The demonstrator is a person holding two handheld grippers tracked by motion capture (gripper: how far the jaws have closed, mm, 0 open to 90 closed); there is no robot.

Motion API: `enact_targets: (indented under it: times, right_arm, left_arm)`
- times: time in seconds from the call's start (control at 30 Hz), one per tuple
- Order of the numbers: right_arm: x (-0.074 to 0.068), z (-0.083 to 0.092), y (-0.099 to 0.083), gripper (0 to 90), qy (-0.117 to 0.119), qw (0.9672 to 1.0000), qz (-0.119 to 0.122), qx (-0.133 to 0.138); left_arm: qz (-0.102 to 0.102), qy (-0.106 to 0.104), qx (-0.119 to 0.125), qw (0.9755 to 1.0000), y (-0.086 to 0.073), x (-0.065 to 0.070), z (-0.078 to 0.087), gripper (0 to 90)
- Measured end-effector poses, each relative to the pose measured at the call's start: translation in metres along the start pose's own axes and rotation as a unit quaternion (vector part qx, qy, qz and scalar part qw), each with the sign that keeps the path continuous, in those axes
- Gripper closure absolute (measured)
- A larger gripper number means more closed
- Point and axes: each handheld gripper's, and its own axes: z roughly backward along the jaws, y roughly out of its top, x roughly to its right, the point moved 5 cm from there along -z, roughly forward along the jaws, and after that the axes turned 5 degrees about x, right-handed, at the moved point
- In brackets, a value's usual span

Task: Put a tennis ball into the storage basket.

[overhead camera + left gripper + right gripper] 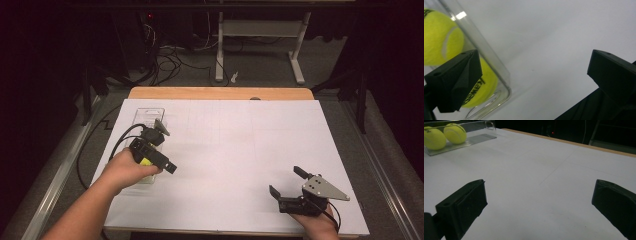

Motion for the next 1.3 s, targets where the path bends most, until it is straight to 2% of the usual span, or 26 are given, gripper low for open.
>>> enact_targets:
  times: [0.17, 0.3, 0.47, 0.6, 0.8, 0.87, 0.97, 1.1, 1.2, 1.3]
  right_arm:
    - [0.0, 0.0, 0.0, 0.1, -0.001, 1.0, 0.0, 0.001]
    - [0.0, 0.001, 0.001, 0.1, -0.001, 1.0, 0.0, 0.002]
    - [0.0, 0.001, 0.001, 0.0, -0.002, 1.0, 0.0, 0.002]
    - [0.0, 0.001, 0.0, 0.1, -0.001, 1.0, 0.0, 0.002]
    - [0.0, 0.001, 0.0, 0.1, -0.001, 1.0, 0.0, 0.001]
    - [0.0, 0.001, 0.0, 0.0, -0.001, 1.0, 0.0, 0.001]
    - [0.0, 0.002, 0.0, 0.0, -0.002, 1.0, -0.001, 0.001]
    - [0.001, 0.002, -0.001, 0.1, -0.004, 1.0, -0.002, 0.001]
    - [0.001, 0.001, -0.001, 0.1, -0.004, 1.0, -0.002, -0.001]
    - [0.001, 0.001, -0.002, 0.0, -0.004, 1.0, -0.002, -0.001]
  left_arm:
    - [-0.013, -0.012, -0.003, 0.9998, 0.001, 0.015, -0.009, 0.8]
    - [-0.018, -0.027, -0.005, 0.9994, -0.002, 0.024, -0.024, 0.8]
    - [-0.025, -0.033, -0.01, 0.9991, -0.009, 0.031, -0.042, 0.8]
    - [-0.032, -0.027, -0.012, 0.9991, -0.014, 0.035, -0.056, 0.8]
    - [-0.032, -0.031, -0.001, 0.999, -0.02, 0.04, -0.074, 1.1]
    - [-0.033, -0.034, 0.008, 0.9988, -0.021, 0.04, -0.079, 1.1]
    - [-0.03, -0.049, 0.017, 0.9982, -0.025, 0.039, -0.086, 0.9]
    - [-0.034, -0.051, 0.05, 0.9968, -0.029, 0.037, -0.092, 0.9]
    - [-0.049, -0.047, 0.087, 0.9939, -0.031, 0.037, -0.092, 0.9]
    - [-0.06, -0.052, 0.132, 0.9881, -0.034, 0.036, -0.092, 0.9]
